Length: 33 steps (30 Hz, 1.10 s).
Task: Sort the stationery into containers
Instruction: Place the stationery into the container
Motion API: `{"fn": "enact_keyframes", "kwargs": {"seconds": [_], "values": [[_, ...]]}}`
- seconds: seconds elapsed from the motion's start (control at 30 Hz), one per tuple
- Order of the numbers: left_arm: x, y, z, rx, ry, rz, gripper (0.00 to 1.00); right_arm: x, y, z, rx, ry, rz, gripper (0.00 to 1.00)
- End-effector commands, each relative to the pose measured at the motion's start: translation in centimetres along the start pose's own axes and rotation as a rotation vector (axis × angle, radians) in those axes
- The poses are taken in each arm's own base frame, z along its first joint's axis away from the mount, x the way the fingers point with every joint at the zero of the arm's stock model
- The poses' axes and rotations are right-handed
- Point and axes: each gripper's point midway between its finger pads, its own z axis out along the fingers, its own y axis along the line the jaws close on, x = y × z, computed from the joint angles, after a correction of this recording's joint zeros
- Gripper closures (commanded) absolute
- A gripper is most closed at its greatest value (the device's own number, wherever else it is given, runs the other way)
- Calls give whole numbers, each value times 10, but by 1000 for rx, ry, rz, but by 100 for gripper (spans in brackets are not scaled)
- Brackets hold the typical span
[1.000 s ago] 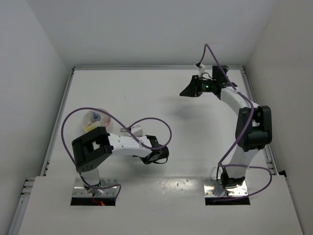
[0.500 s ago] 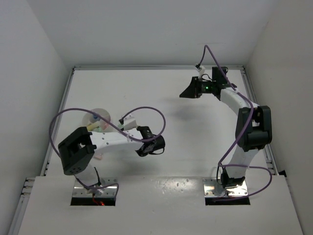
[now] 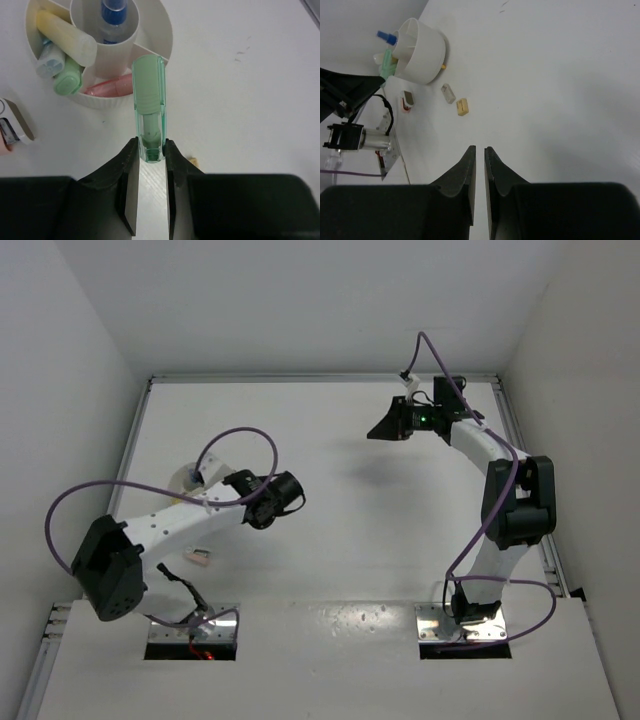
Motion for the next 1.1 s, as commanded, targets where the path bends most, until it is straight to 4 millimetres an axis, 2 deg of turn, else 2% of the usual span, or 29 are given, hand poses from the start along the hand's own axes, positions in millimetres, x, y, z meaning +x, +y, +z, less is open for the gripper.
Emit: {"fn": "enact_keyframes", "kwargs": {"seconds": [0.0,0.13,0.17,0.2,0.3,0.5,0.53,0.57,0.63,0.7,0.8,1.07], "values": [[-1,-9,9,14,74,-185,91,-17,16,-8,-30,-43,-77,88],[0,-5,18,-5,119,-218,91,-17,16,-8,-30,-43,-77,88],[0,-10,19,7,131,-222,91,-17,16,-8,-30,-43,-77,88],[2,-6,20,-3,147,-217,91,-17,16,-8,-30,-43,-77,88],[-2,-10,26,6,151,-239,91,-17,16,-8,-30,-43,-77,88],[-8,-13,33,34,252,-349,91,-15,12,-10,-23,-44,-66,88],[-3,-10,33,32,283,-353,91,-15,12,-10,-23,-44,-66,88],[-13,-11,35,40,285,-392,91,-15,12,-10,-23,-44,-66,88],[-11,-11,36,51,330,-412,91,-15,12,-10,-23,-44,-66,88],[-21,-11,40,64,337,-452,91,-15,12,-10,-23,-44,-66,88],[-22,-10,43,66,390,-485,91,-15,14,-10,-32,-43,-66,88],[-1,-7,40,80,528,-523,91,-13,12,-10,-32,-43,-66,88]]}}
